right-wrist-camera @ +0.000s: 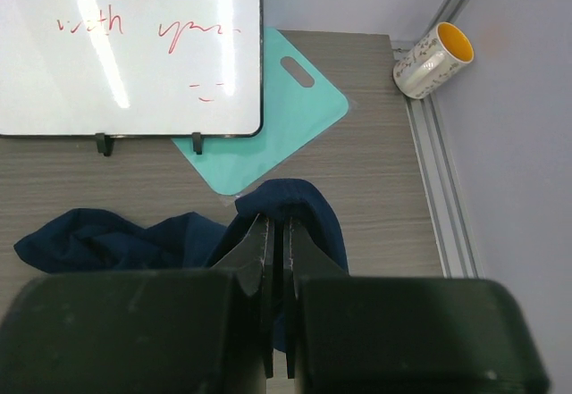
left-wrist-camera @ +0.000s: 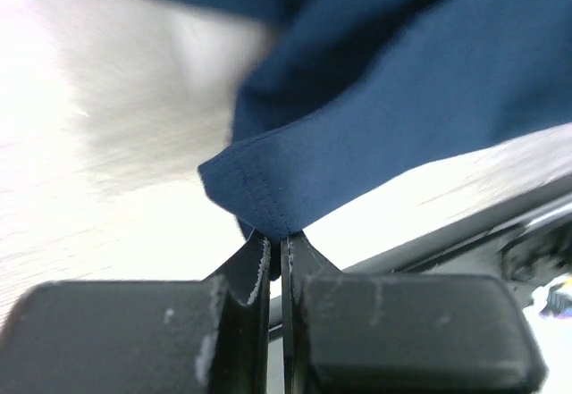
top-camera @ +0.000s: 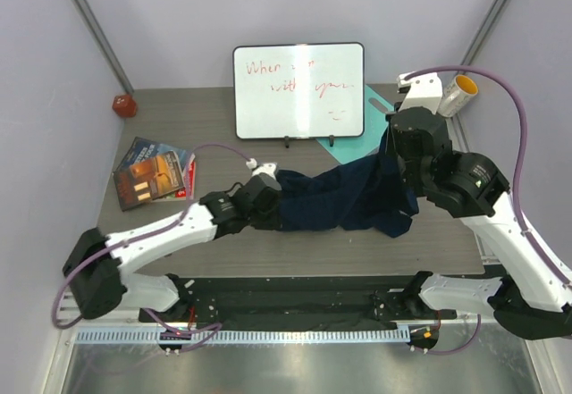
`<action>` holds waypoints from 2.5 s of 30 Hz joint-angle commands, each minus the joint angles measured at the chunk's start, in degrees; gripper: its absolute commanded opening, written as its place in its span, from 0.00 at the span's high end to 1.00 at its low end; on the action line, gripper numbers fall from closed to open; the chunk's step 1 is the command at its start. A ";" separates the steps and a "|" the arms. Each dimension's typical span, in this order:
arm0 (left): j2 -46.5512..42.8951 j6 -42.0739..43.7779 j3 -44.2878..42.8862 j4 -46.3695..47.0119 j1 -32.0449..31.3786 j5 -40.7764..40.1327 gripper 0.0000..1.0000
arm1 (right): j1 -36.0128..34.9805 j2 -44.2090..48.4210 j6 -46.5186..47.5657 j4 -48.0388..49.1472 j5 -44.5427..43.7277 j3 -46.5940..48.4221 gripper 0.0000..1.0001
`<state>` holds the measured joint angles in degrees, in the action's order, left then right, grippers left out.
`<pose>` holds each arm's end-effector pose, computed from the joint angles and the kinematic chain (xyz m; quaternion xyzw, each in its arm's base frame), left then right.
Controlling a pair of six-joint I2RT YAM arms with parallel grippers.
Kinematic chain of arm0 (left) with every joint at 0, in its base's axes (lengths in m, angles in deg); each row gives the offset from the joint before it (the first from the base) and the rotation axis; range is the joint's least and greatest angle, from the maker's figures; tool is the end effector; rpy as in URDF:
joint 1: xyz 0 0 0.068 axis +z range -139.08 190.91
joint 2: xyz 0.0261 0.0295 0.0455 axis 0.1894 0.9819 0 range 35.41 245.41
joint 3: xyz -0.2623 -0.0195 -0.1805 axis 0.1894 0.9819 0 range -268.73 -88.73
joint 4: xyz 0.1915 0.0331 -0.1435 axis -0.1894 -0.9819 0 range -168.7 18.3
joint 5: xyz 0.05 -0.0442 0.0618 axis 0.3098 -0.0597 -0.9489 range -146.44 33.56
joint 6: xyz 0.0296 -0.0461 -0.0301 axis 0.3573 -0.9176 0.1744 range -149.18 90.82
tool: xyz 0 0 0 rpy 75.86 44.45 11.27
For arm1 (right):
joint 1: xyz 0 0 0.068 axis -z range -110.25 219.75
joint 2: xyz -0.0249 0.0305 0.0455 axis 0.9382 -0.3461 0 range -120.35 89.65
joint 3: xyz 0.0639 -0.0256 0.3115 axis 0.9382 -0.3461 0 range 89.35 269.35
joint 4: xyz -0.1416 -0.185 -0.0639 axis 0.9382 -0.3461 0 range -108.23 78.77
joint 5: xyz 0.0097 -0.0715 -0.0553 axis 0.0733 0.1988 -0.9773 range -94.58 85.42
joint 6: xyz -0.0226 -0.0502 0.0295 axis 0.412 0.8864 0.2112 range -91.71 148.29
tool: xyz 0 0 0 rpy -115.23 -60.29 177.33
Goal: Fold and stack the t-shirts
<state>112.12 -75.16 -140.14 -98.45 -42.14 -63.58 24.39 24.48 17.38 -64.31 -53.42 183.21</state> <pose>0.1555 -0.1970 0.2797 0.0381 0.9432 -0.2087 0.2556 0.1326 0.0834 0.5128 -0.0126 0.7973 -0.0738 0.5989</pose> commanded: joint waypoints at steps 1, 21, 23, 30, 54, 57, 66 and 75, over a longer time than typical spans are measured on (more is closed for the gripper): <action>-11.12 1.51 -4.04 -9.02 3.03 -15.16 1.00 | 0.80 3.11 -1.12 2.81 -3.19 -0.78 0.99; -34.96 3.87 -29.26 -28.45 8.41 -45.86 1.00 | 0.80 16.12 2.22 10.45 -5.05 4.39 0.99; -35.31 3.79 -32.24 -31.16 8.41 -46.04 1.00 | 0.80 18.22 1.96 11.33 -1.89 5.01 0.99; -39.87 4.39 -39.10 -35.13 8.41 -43.85 1.00 | 0.80 24.21 3.18 15.20 5.15 7.37 0.99; -30.15 8.79 -33.58 -32.42 8.41 -40.85 1.00 | 0.80 10.07 -0.59 7.63 5.86 5.19 0.99; -27.59 11.42 -30.50 -25.66 8.41 -42.08 1.00 | 0.89 5.85 1.67 10.35 4.02 5.97 0.99; -13.18 15.13 -39.18 -13.34 27.55 -34.01 1.00 | 8.79 -16.20 10.22 10.28 6.29 30.04 0.99; 8.88 17.41 -70.99 -21.85 39.08 -21.79 1.00 | 19.00 -26.06 7.49 6.85 16.05 45.08 0.99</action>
<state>116.27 -58.72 -199.73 -118.64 -6.43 -91.77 42.73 -0.92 24.68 -58.49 -41.33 220.94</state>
